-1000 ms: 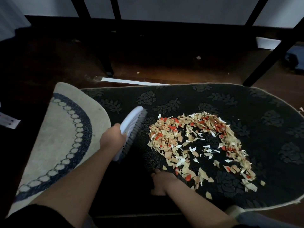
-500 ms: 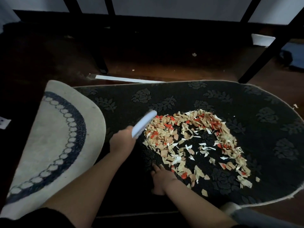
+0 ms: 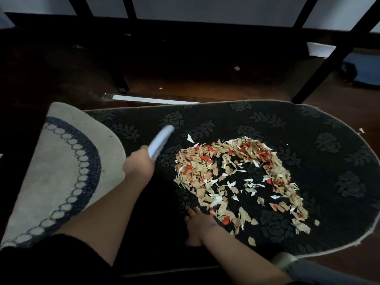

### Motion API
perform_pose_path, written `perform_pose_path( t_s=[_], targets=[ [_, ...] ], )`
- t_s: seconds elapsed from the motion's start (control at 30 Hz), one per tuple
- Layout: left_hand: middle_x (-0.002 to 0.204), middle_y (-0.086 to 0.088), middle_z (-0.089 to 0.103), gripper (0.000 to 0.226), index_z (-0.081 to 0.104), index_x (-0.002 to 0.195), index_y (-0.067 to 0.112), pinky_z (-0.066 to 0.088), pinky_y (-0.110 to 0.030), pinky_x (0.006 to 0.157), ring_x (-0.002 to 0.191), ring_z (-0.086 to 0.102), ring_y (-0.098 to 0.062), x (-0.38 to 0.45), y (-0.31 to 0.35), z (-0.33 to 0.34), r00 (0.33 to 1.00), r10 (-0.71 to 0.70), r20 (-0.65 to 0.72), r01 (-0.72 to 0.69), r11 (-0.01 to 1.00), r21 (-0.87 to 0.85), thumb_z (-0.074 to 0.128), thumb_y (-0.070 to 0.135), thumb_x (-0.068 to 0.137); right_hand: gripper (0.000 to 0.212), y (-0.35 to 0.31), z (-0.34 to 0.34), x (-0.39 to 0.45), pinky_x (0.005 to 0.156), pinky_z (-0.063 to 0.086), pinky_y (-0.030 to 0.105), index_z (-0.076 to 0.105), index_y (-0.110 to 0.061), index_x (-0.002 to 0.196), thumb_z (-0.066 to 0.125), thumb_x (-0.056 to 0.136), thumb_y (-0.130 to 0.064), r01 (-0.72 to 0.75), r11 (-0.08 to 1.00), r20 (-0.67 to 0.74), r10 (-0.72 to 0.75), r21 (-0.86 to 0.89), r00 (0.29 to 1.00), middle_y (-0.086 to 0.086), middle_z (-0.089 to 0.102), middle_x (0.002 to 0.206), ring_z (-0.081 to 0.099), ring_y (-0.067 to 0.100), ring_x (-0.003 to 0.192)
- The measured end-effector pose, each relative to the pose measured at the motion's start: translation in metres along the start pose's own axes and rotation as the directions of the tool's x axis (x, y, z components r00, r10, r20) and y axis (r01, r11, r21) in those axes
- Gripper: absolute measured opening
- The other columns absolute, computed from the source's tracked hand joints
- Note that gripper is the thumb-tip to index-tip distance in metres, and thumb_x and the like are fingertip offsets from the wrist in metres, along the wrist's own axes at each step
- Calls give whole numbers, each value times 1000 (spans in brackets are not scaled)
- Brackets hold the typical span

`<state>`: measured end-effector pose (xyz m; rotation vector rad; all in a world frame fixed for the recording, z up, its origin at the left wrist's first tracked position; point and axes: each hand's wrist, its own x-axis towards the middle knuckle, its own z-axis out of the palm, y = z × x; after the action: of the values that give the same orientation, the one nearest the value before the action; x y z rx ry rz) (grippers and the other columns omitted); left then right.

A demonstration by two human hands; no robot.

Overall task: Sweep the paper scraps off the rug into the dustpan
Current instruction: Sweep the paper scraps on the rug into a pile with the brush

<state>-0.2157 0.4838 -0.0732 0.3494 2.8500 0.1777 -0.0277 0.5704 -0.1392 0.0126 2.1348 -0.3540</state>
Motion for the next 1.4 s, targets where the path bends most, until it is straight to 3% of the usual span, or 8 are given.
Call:
perform_pose_path(
  t_s=[0.37, 0.5, 0.67, 0.83, 1.07, 1.17, 1.3, 1.4],
  targets=[
    [101, -10, 66, 25, 52, 115, 19, 49, -38, 69, 91, 64, -34, -30, 35, -11, 969, 240, 54, -242, 970, 30, 53, 29, 92, 81, 0, 1, -2, 107, 35, 53, 11, -12, 151, 54, 91, -45, -10, 1000, -17, 10, 7, 1000, 1, -8, 160, -2, 27, 147],
    [100, -13, 67, 24, 51, 114, 14, 42, -35, 63, 88, 64, -37, -14, 22, -24, 986, 159, -50, -156, 986, 67, 53, 26, 93, 74, 1, 0, -14, 108, 34, 50, 18, -9, 150, 54, 92, -39, 40, 997, -116, -32, 65, 993, 5, 4, 160, 7, 28, 146],
    [104, -16, 66, 27, 50, 117, 7, 47, -37, 67, 93, 64, -36, -19, 23, -12, 998, 57, -23, -53, 990, 134, 52, 22, 95, 59, 3, -1, -25, 100, 41, 46, 32, -6, 143, 51, 94, -33, 69, 995, -235, -50, 71, 971, 15, 34, 143, 32, 33, 133],
    [108, -11, 65, 27, 51, 119, 12, 43, -34, 65, 98, 64, -31, -43, 55, 6, 991, 90, 95, -101, 988, 117, 52, 26, 96, 53, 7, -8, -30, 99, 42, 43, 39, -6, 139, 51, 93, -32, 46, 994, -263, -17, 102, 965, 15, 42, 135, 40, 33, 128],
    [104, -14, 66, 26, 52, 114, 8, 45, -37, 68, 94, 64, -36, -38, 38, -48, 996, 93, -10, -92, 993, 76, 51, 24, 94, 38, 4, -53, -61, 89, 48, 38, 56, -10, 123, 51, 93, -34, 2, 986, -306, 50, 169, 951, 14, 60, 120, 57, 32, 111],
    [111, -14, 64, 28, 53, 114, 8, 47, -37, 75, 100, 62, -36, -50, 40, -79, 999, 36, 13, -36, 999, -30, 51, 28, 94, 30, -7, -86, -93, 85, 49, 34, 62, -12, 113, 49, 92, -30, 22, 931, -498, 175, 364, 849, 13, 65, 112, 61, 31, 104],
    [123, -16, 61, 39, 54, 122, 7, 48, -37, 90, 111, 59, -36, -74, 55, -122, 985, -110, 131, 147, 936, -319, 49, 33, 94, 46, -23, -137, -147, 87, 47, 37, 43, -18, 133, 52, 89, -31, 118, 863, -698, 309, 491, 646, 9, 58, 123, 58, 30, 111],
    [119, -20, 63, 36, 57, 119, 0, 50, -36, 91, 108, 62, -35, -99, 75, -152, 971, -118, 207, 222, 761, -609, 49, 22, 93, 76, -34, -164, -187, 93, 47, 41, 26, -20, 142, 65, 78, -35, 141, 868, -678, 260, 476, 688, 11, 46, 131, 52, 34, 118]
  ],
)
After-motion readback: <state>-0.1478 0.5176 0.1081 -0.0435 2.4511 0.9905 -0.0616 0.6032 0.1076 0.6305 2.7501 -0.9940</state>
